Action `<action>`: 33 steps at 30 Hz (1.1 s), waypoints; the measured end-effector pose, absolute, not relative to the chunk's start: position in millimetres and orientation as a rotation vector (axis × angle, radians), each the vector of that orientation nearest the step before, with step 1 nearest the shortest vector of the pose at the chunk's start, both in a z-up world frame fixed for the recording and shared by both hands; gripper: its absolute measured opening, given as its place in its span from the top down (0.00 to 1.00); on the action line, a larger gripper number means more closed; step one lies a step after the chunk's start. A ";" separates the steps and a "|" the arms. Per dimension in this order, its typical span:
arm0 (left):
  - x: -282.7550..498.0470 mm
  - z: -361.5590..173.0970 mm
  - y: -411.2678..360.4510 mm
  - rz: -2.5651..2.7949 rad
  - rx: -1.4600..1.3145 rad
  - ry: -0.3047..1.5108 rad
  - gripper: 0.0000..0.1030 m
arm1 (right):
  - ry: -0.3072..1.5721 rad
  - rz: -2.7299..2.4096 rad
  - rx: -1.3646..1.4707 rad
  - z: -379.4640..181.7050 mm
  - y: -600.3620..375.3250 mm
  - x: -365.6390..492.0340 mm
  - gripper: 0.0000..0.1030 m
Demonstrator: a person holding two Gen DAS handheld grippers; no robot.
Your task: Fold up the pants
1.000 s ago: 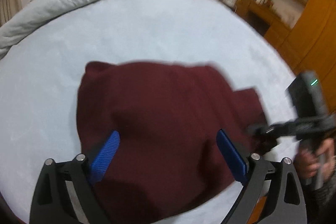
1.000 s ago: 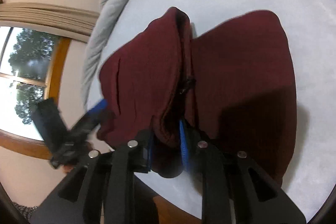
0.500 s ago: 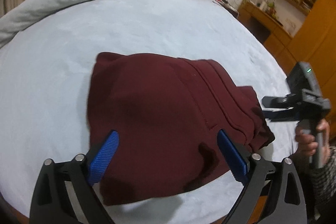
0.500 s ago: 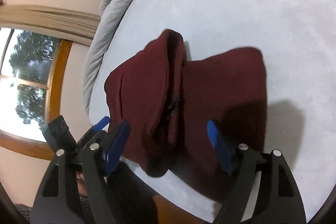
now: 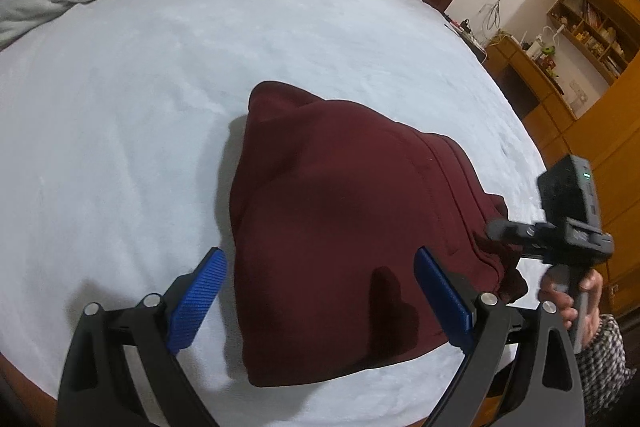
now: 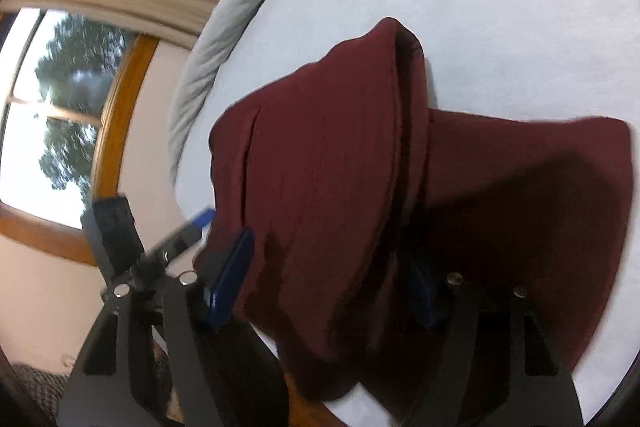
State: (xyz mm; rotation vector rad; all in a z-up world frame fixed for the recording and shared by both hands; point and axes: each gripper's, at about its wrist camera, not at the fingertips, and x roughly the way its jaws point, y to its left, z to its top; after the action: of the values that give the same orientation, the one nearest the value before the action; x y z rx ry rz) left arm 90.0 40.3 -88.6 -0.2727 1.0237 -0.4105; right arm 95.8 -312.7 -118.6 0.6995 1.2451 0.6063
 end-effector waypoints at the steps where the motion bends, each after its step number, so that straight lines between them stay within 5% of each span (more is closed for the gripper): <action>1: 91.0 -88.8 40.9 -0.414 -0.274 1.026 0.08 | 1.239 0.618 0.739 -123.4 -312.5 101.5 0.32; 3: 91.5 -89.4 40.9 -0.416 -0.271 1.032 0.08 | 1.241 0.647 0.758 -124.8 -307.4 109.5 0.32; 6: 93.1 -88.9 41.6 -0.409 -0.268 1.033 0.08 | 1.249 0.668 0.683 -119.4 -294.5 113.4 0.65; 10: 94.2 -85.9 47.2 -0.395 -0.282 1.027 0.08 | 1.199 0.704 0.714 -100.9 -304.5 104.9 0.79; 21: 93.2 -69.3 34.3 -0.432 -0.286 1.003 0.07 | 0.997 0.669 0.671 -12.6 -359.3 67.8 0.81; 33: 100.6 -84.5 -17.3 -0.465 -0.162 1.051 0.07 | 1.141 0.466 0.719 -95.6 -406.2 56.2 0.80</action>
State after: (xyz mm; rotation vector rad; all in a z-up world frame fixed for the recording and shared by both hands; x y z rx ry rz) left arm 100.6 -17.3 -84.5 -0.1623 1.0509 -0.4648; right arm 56.2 -406.2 -95.6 0.7189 1.1413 0.4660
